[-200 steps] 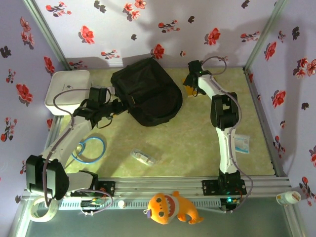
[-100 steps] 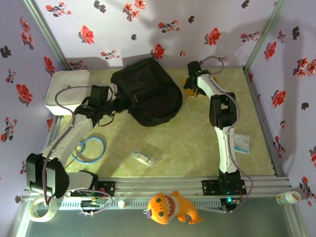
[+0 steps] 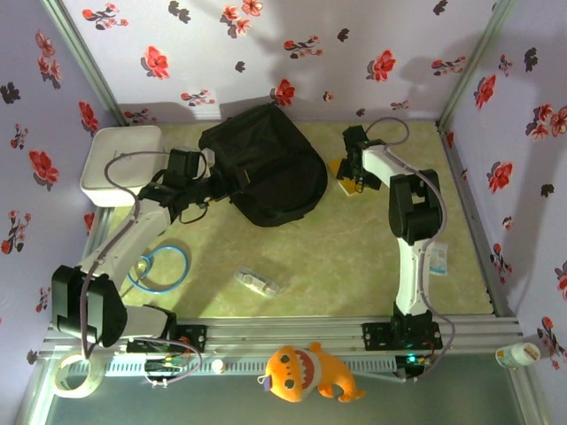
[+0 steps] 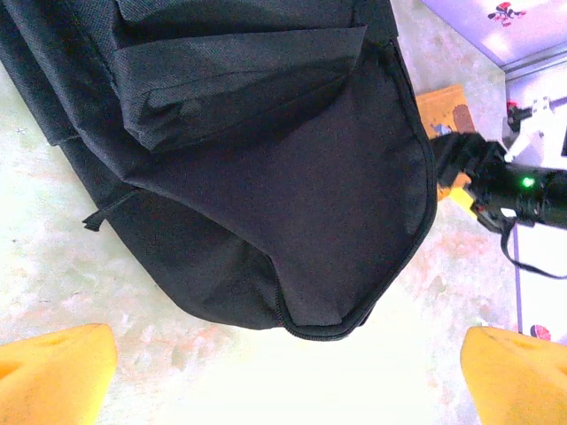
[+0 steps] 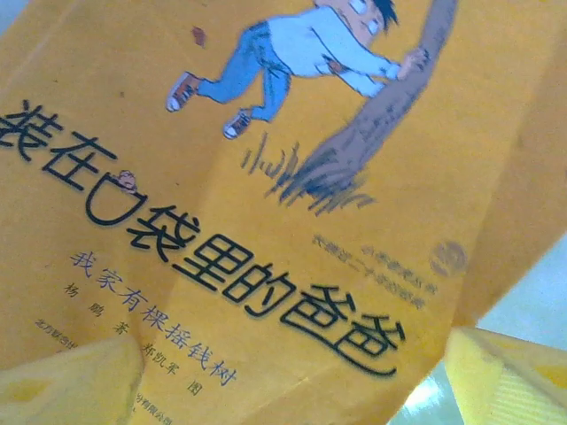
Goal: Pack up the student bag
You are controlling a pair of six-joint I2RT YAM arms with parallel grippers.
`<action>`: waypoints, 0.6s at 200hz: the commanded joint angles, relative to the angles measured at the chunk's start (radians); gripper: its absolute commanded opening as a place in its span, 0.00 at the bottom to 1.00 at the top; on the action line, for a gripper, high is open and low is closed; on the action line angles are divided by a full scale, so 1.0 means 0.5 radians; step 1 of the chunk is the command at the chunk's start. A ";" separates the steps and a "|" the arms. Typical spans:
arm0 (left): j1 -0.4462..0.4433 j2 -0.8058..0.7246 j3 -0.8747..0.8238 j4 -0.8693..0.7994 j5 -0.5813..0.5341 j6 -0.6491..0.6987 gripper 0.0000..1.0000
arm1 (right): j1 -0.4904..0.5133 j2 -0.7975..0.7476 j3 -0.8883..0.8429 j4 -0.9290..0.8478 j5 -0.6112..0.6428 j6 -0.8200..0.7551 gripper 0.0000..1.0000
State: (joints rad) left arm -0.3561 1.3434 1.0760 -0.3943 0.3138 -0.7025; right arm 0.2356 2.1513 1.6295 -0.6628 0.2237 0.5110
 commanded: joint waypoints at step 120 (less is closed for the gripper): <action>-0.328 0.483 0.497 -0.016 -0.013 0.123 1.00 | -0.006 -1.140 -1.231 0.168 -0.020 0.324 0.89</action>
State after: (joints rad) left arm -0.4988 1.5532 1.2690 -0.3981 0.3141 -0.6727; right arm 0.2356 1.6184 0.9535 -0.5957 0.1879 0.6544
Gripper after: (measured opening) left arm 0.997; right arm 0.879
